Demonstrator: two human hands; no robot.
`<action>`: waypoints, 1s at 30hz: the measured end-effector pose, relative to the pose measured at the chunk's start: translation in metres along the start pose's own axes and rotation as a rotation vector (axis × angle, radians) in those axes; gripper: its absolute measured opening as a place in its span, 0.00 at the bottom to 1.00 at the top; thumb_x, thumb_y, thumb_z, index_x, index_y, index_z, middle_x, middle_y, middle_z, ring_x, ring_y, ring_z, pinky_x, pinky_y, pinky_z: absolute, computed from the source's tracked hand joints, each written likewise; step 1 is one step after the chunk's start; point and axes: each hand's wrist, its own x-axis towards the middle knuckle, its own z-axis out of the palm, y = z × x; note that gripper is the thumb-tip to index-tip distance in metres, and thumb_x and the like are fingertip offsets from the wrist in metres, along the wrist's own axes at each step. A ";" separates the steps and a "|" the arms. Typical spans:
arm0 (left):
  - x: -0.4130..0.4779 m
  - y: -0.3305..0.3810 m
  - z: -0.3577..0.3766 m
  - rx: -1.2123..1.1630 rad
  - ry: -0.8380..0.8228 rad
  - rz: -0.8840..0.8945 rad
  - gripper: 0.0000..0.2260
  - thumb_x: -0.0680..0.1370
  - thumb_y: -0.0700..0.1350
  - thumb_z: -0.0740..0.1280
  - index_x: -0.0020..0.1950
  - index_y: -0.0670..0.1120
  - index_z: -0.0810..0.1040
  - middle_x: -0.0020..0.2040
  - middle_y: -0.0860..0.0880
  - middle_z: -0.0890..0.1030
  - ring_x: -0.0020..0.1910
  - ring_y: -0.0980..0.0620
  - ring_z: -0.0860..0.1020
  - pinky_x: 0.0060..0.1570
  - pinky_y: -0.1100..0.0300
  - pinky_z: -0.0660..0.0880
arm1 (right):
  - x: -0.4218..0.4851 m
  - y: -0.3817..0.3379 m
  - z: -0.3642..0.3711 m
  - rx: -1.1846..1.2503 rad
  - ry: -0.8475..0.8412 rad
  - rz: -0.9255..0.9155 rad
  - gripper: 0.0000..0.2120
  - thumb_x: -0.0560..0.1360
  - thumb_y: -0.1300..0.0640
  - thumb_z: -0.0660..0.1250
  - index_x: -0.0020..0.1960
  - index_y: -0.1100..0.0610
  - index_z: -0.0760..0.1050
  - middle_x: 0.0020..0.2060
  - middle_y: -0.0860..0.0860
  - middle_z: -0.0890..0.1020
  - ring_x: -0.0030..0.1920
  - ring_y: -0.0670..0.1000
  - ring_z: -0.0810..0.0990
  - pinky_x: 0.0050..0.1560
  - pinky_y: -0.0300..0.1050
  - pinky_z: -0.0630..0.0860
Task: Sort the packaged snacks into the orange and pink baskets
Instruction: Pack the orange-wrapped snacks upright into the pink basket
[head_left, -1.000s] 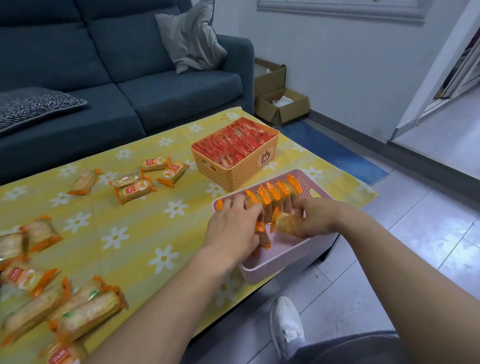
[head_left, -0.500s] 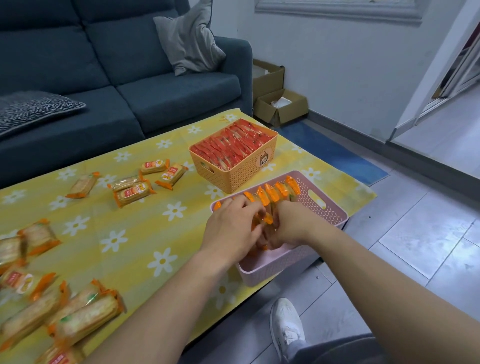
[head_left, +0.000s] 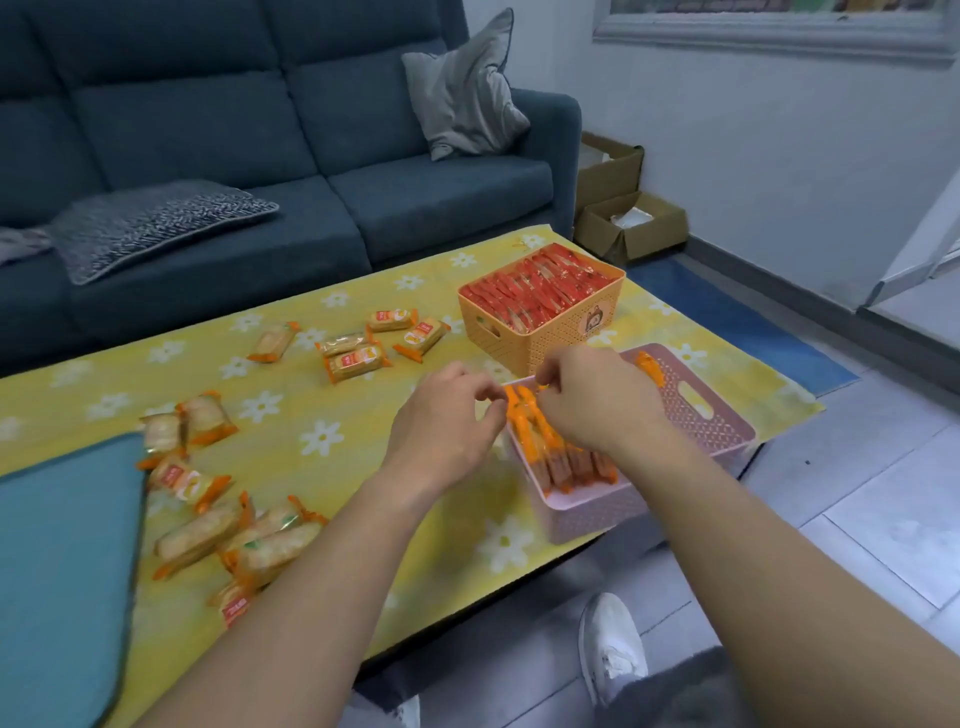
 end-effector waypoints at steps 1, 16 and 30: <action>-0.008 -0.012 -0.016 0.003 0.008 -0.060 0.06 0.79 0.52 0.67 0.51 0.56 0.83 0.49 0.55 0.76 0.51 0.51 0.75 0.46 0.55 0.71 | -0.005 -0.019 0.006 0.045 0.006 -0.048 0.12 0.74 0.52 0.63 0.54 0.47 0.80 0.50 0.50 0.83 0.51 0.58 0.80 0.51 0.53 0.79; -0.158 -0.168 -0.131 0.085 -0.317 -0.807 0.06 0.77 0.48 0.72 0.47 0.50 0.76 0.48 0.48 0.80 0.47 0.47 0.79 0.44 0.57 0.75 | -0.044 -0.190 0.175 -0.213 -0.549 -0.619 0.31 0.76 0.58 0.64 0.78 0.49 0.62 0.73 0.53 0.69 0.71 0.59 0.69 0.67 0.58 0.72; -0.138 -0.187 -0.098 0.162 -0.401 -0.911 0.44 0.75 0.48 0.72 0.80 0.40 0.46 0.67 0.40 0.73 0.61 0.40 0.78 0.54 0.51 0.76 | -0.007 -0.219 0.212 -0.457 -0.508 -0.679 0.37 0.65 0.48 0.77 0.69 0.53 0.66 0.65 0.54 0.73 0.67 0.58 0.71 0.62 0.53 0.73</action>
